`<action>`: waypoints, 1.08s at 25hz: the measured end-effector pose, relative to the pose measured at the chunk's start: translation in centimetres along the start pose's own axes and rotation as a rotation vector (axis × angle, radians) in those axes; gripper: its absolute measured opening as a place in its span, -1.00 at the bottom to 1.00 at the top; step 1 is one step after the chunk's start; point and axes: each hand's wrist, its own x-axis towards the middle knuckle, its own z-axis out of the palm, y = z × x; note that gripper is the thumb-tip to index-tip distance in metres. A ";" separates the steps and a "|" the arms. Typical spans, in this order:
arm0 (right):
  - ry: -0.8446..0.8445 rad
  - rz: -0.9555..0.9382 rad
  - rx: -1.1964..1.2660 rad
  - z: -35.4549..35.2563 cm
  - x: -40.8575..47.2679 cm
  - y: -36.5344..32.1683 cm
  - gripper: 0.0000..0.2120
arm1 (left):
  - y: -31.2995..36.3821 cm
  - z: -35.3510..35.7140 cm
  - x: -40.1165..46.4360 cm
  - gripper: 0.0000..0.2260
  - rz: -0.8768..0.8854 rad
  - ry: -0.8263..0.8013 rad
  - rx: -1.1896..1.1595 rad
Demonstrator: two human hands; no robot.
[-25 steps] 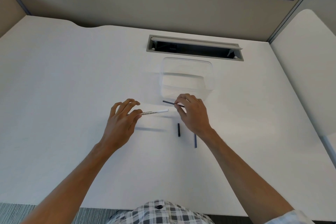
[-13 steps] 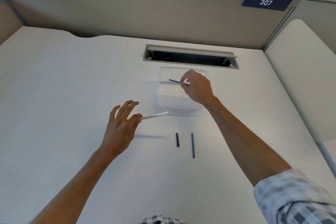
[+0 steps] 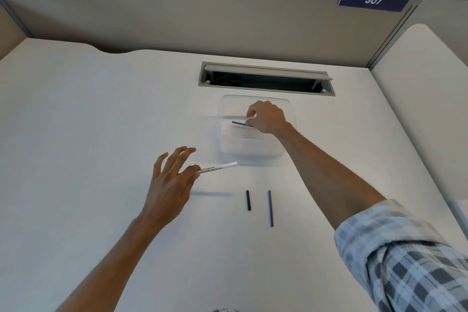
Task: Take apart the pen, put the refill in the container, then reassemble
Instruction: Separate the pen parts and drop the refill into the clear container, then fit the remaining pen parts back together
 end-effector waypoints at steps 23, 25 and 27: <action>0.242 0.209 0.265 6.9 -21.9 2.9 -0.80 | 2.9 -0.2 -2.3 -0.72 0.034 -0.023 -0.020; 0.229 0.262 0.279 8.0 -22.9 3.2 -0.79 | 3.2 -0.2 -2.6 -0.72 0.031 -0.026 -0.025; 0.226 0.301 0.288 8.6 -23.6 3.2 -0.77 | 3.6 -0.2 -2.9 -0.71 0.034 -0.027 -0.031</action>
